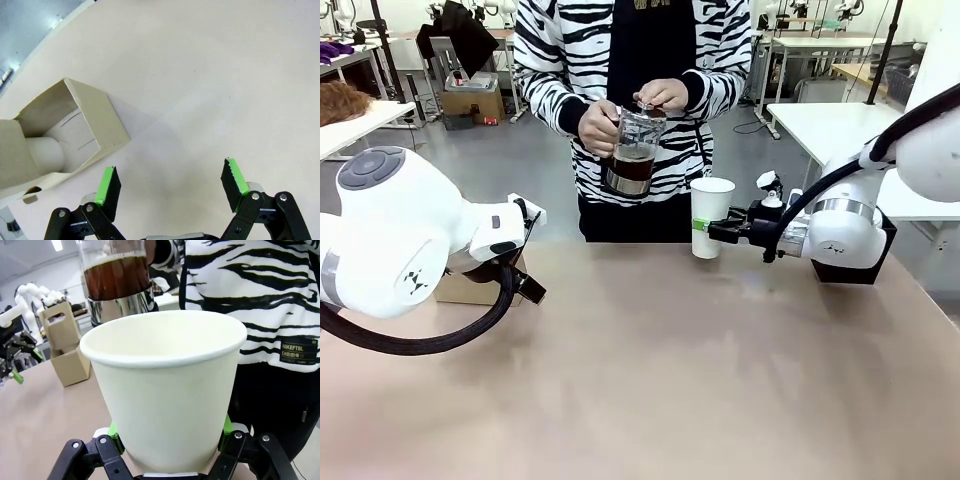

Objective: Pour a drink into a cup and package it in a carrier.
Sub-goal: Pick up the 600 ml Paper Cup and place it in the middle top area of the table, then when a person places the Paper Cup Lid on the 600 ml Paper Cup , lift the 600 ml Paper Cup.

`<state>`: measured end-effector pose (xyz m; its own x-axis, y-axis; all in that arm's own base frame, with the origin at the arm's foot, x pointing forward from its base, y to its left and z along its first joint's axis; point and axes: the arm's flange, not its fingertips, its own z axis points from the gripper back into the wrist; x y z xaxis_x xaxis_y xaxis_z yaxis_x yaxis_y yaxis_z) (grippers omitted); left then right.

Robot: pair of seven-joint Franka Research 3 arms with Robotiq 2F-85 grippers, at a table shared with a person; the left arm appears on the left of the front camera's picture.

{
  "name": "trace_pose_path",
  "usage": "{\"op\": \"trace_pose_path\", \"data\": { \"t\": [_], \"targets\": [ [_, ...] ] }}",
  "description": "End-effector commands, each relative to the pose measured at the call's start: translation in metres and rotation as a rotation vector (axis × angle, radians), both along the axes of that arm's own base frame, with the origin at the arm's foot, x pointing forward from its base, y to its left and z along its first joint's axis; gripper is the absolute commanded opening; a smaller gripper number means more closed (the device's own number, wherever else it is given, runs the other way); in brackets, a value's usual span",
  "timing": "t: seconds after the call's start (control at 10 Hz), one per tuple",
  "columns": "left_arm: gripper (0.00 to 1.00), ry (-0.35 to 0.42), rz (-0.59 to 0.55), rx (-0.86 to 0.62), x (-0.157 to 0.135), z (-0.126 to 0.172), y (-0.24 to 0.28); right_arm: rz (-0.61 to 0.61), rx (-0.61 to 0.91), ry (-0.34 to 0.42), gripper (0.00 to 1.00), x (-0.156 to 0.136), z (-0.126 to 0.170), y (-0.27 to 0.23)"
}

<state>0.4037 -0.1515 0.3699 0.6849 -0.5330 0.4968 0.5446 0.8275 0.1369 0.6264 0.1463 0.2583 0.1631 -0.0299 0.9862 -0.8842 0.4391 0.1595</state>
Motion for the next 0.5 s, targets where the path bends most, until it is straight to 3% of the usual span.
{"op": "trace_pose_path", "data": {
  "t": [0.0,0.4],
  "targets": [
    [1.0,0.0,-0.001,-0.002,-0.0003,0.0004,0.0,0.002,-0.001,-0.003,0.8,-0.0032,0.0054,0.0024],
    [1.0,0.0,-0.001,-0.002,-0.0003,0.0004,0.0,0.002,-0.001,-0.003,0.8,-0.0032,0.0054,0.0024]
  ]
}}
